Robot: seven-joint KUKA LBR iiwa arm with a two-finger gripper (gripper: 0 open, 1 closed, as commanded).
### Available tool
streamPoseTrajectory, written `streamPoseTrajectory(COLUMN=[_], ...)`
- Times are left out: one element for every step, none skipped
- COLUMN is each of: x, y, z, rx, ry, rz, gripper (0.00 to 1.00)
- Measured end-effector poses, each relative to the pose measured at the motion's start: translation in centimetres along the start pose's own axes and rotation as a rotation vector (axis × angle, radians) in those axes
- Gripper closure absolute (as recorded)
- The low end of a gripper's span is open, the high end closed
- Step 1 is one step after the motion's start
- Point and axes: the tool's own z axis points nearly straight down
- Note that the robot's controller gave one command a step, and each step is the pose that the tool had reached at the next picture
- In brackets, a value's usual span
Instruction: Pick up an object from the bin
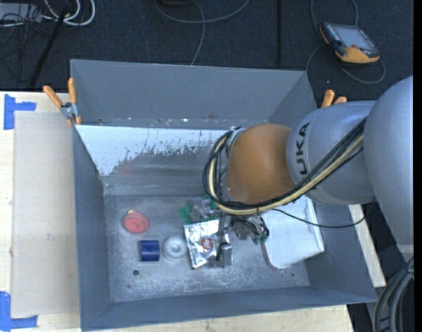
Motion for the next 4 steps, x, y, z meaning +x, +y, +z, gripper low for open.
streamPoseTrajectory(x=[4.3,4.0,3.8,3.7], y=[0.9,0.8,0.7,0.7], z=[-0.2,-0.5,-7.5,-10.3], rx=[-0.001,0.0,0.001,0.0], ry=[-0.002,-0.011,-0.007,-0.003], rz=[0.231,0.233,0.235,0.239], gripper=[0.0,1.0,1.0,1.0])
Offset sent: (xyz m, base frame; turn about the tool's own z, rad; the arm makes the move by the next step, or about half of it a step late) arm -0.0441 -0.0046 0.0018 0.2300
